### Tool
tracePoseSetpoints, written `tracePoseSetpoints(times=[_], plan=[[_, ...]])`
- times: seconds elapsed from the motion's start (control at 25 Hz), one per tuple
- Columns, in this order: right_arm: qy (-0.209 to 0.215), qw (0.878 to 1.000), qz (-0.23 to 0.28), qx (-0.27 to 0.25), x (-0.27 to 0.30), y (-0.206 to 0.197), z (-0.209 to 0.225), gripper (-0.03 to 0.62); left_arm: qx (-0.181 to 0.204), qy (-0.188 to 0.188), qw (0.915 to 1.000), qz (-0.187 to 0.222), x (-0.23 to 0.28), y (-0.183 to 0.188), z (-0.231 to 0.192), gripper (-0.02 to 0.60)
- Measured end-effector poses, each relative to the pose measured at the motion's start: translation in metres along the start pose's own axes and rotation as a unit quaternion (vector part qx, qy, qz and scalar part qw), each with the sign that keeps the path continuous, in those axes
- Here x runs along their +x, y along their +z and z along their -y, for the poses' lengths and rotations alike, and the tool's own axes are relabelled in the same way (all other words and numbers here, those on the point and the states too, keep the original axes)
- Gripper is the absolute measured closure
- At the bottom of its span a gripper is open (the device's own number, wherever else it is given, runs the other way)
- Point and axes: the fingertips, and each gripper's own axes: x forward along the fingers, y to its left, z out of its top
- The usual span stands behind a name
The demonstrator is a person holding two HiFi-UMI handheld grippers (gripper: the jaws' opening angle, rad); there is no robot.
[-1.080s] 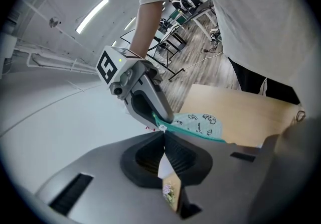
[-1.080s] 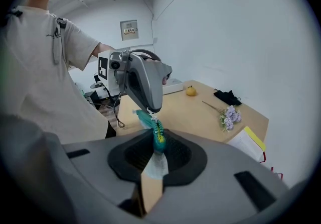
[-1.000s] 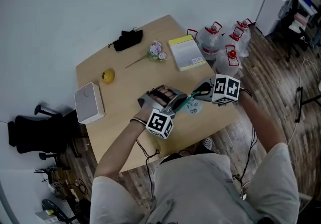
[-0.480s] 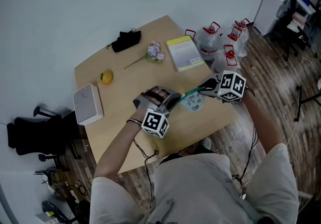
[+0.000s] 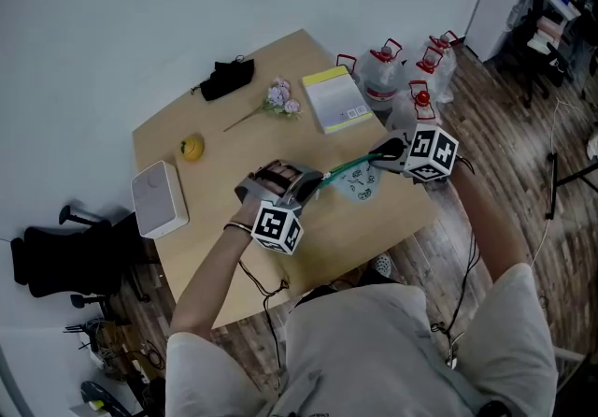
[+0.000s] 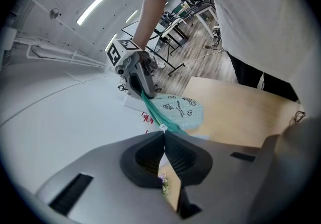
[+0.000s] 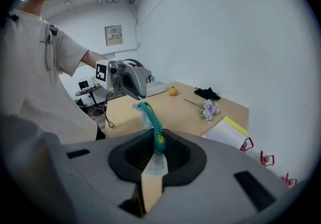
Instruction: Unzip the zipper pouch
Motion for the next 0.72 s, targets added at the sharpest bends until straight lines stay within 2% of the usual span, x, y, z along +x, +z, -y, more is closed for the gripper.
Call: tracePoseSetpoints(times=[0.28, 0.44, 0.6, 0.72], plan=[[-0.028, 1.0, 0.005, 0.012, -0.015, -0.008, 0.015, 0.543, -0.029, 0.008, 0.9994, -0.014, -0.002, -0.021, 0.0, 0.56], [-0.04, 0.999, 0.026, 0.015, -0.02, -0.001, 0.014, 0.543, -0.055, 0.024, 0.9981, -0.01, -0.007, -0.022, -0.005, 0.558], [-0.072, 0.995, 0.051, 0.037, -0.021, 0.008, 0.016, 0.543, -0.129, 0.041, 0.9908, -0.01, -0.007, -0.03, -0.012, 0.558], [-0.102, 0.99, 0.072, 0.064, -0.018, 0.011, 0.014, 0.543, -0.214, 0.064, 0.9746, -0.005, -0.007, -0.038, -0.007, 0.558]])
